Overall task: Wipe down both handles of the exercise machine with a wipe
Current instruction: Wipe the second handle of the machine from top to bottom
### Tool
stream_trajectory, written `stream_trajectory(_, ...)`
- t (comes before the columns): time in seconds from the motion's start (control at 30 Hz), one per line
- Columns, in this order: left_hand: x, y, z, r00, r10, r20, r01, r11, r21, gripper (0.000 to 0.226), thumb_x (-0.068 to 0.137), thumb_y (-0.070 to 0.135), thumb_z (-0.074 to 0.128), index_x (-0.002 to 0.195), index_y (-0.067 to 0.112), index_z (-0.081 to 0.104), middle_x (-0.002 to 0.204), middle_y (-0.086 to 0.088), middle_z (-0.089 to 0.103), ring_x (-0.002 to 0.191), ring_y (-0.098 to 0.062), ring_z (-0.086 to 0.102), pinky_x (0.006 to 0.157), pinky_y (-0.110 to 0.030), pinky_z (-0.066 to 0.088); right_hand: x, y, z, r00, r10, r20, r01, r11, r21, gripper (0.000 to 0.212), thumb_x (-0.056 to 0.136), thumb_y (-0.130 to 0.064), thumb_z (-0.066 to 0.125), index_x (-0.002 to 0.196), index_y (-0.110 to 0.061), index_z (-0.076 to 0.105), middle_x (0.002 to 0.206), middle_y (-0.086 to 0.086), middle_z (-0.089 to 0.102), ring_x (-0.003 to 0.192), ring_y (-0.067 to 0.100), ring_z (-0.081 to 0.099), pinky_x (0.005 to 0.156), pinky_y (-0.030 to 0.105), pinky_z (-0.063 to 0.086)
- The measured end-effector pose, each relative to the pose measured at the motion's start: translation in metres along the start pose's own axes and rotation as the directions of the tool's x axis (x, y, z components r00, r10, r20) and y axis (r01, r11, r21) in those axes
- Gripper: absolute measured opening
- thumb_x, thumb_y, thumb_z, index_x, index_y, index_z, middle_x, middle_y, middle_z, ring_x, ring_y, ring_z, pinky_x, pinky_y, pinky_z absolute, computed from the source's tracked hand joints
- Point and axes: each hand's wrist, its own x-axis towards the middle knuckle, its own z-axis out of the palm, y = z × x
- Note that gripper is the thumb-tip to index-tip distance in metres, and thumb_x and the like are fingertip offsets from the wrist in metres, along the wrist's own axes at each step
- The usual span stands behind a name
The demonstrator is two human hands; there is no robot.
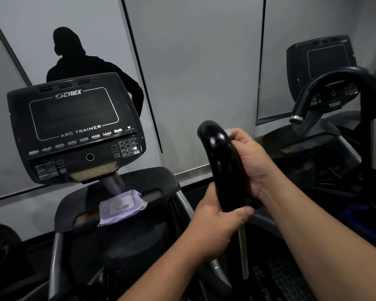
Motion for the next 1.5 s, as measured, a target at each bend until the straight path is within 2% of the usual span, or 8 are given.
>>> stream_trajectory(0.17, -0.001, 0.003, 0.0, 0.999, -0.034, 0.014, 0.035, 0.999, -0.015, 0.042, 0.087, 0.02, 0.078, 0.116, 0.041, 0.055, 0.111, 0.013, 0.072, 0.102, 0.005, 0.067, 0.08, -0.011, 0.051, 0.009, -0.02, -0.003, 0.985, -0.171, -0.022, 0.172, 0.985, 0.004, 0.028, 0.093, 0.006, 0.051, 0.081, -0.018, 0.059, 0.067, 0.001, 0.057, 0.057, 0.012, 0.051, 0.057, 0.026, 0.046)
stream_trajectory(0.33, -0.004, 0.008, 0.0, 1.0, -0.028, 0.015, 0.028, 1.0, 0.001, 0.039, 0.09, 0.015, 0.075, 0.113, 0.038, 0.054, 0.105, 0.019, 0.07, 0.095, 0.013, 0.065, 0.074, -0.004, 0.048, 0.005, -0.03, 0.011, 0.96, -0.275, 0.051, 0.274, 0.888, -0.369, 0.02, 0.094, 0.001, 0.06, 0.079, -0.012, 0.058, 0.062, 0.004, 0.047, 0.052, 0.005, 0.046, 0.05, 0.018, 0.044)
stream_trajectory(0.57, -0.003, 0.006, 0.002, 1.0, -0.008, 0.001, 0.008, 1.0, 0.006, 0.043, 0.087, 0.02, 0.077, 0.121, 0.032, 0.055, 0.112, 0.011, 0.072, 0.104, 0.0, 0.068, 0.08, -0.012, 0.052, 0.009, -0.044, 0.009, 0.895, -0.407, 0.182, 0.388, 0.509, -0.769, 0.014, 0.093, -0.021, 0.069, 0.079, -0.02, 0.066, 0.065, -0.004, 0.057, 0.06, 0.008, 0.049, 0.061, 0.028, 0.043)
stream_trajectory(0.8, -0.002, 0.003, 0.002, 1.0, 0.0, 0.014, 0.0, 1.0, 0.001, 0.047, 0.085, 0.024, 0.077, 0.125, 0.034, 0.054, 0.115, 0.014, 0.072, 0.108, -0.001, 0.067, 0.089, -0.019, 0.053, 0.016, -0.055, 0.021, 0.897, -0.348, 0.272, 0.385, 0.311, -0.869, 0.014, 0.093, -0.026, 0.064, 0.079, -0.023, 0.063, 0.063, -0.007, 0.054, 0.058, 0.009, 0.048, 0.061, 0.028, 0.042)
stream_trajectory(0.97, 0.001, -0.001, 0.003, 1.0, -0.003, 0.007, 0.002, 1.0, 0.009, 0.057, 0.075, 0.038, 0.076, 0.127, 0.035, 0.053, 0.118, 0.013, 0.071, 0.111, -0.004, 0.067, 0.1, -0.034, 0.054, 0.019, -0.065, 0.033, 0.892, -0.339, 0.298, 0.364, 0.149, -0.92, 0.011, 0.091, -0.026, 0.06, 0.083, -0.022, 0.066, 0.072, -0.004, 0.061, 0.076, 0.02, 0.06, 0.072, 0.036, 0.052)
stream_trajectory(1.2, -0.001, -0.002, 0.001, 0.999, 0.03, 0.021, -0.03, 0.999, 0.018, 0.051, 0.079, 0.034, 0.075, 0.126, 0.034, 0.055, 0.119, 0.01, 0.07, 0.111, -0.006, 0.067, 0.101, -0.039, 0.054, 0.027, -0.075, 0.05, 0.889, -0.229, 0.397, 0.359, -0.194, -0.913, 0.009, 0.087, -0.024, 0.055, 0.083, -0.021, 0.063, 0.081, -0.001, 0.066, 0.085, 0.028, 0.062, 0.073, 0.036, 0.054)
stream_trajectory(1.3, -0.002, -0.003, 0.0, 0.999, 0.033, 0.024, -0.033, 0.999, 0.011, 0.049, 0.081, 0.031, 0.075, 0.126, 0.032, 0.055, 0.12, 0.01, 0.07, 0.113, -0.006, 0.067, 0.102, -0.038, 0.054, 0.026, -0.069, 0.057, 0.874, -0.155, 0.46, 0.392, -0.333, -0.857, 0.009, 0.087, -0.023, 0.056, 0.078, -0.024, 0.055, 0.081, 0.001, 0.064, 0.083, 0.032, 0.06, 0.066, 0.033, 0.048)
stream_trajectory(1.5, -0.003, -0.001, 0.0, 0.999, 0.05, 0.008, -0.05, 0.998, 0.026, 0.046, 0.086, 0.028, 0.076, 0.127, 0.033, 0.054, 0.121, 0.016, 0.069, 0.114, -0.001, 0.064, 0.104, -0.036, 0.051, 0.025, -0.066, 0.067, 0.863, -0.128, 0.488, 0.391, -0.443, -0.807, 0.004, 0.084, -0.019, 0.056, 0.08, -0.019, 0.058, 0.081, 0.005, 0.062, 0.079, 0.034, 0.059, 0.06, 0.03, 0.04)
